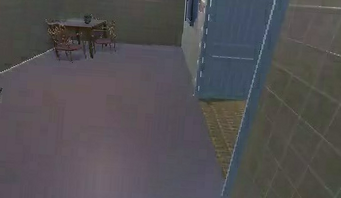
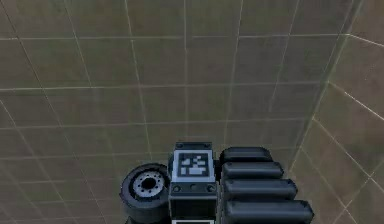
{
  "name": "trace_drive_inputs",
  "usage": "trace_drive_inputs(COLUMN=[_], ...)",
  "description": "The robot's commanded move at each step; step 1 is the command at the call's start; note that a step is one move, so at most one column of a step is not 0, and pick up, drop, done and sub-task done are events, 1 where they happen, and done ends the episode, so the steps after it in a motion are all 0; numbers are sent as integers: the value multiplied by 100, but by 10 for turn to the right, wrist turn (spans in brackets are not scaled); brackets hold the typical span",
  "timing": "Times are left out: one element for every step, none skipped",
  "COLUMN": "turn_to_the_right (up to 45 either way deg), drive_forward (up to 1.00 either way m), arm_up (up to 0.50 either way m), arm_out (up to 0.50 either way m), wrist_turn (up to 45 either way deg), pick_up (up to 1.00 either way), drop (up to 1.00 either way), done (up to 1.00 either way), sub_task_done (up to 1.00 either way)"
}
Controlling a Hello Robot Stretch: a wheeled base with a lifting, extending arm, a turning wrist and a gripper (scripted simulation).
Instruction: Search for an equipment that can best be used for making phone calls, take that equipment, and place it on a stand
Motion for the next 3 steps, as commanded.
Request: trace_drive_inputs(turn_to_the_right=[0, -60, 0], drive_forward=[100, 0, 30], arm_up=[0, 0, 0], arm_out=[0, 0, 0], wrist_turn=[0, 0, 0], pick_up=[0, 0, 0], drop=[0, 0, 0], done=[0, 0, 0], sub_task_done=[0, 0, 0])
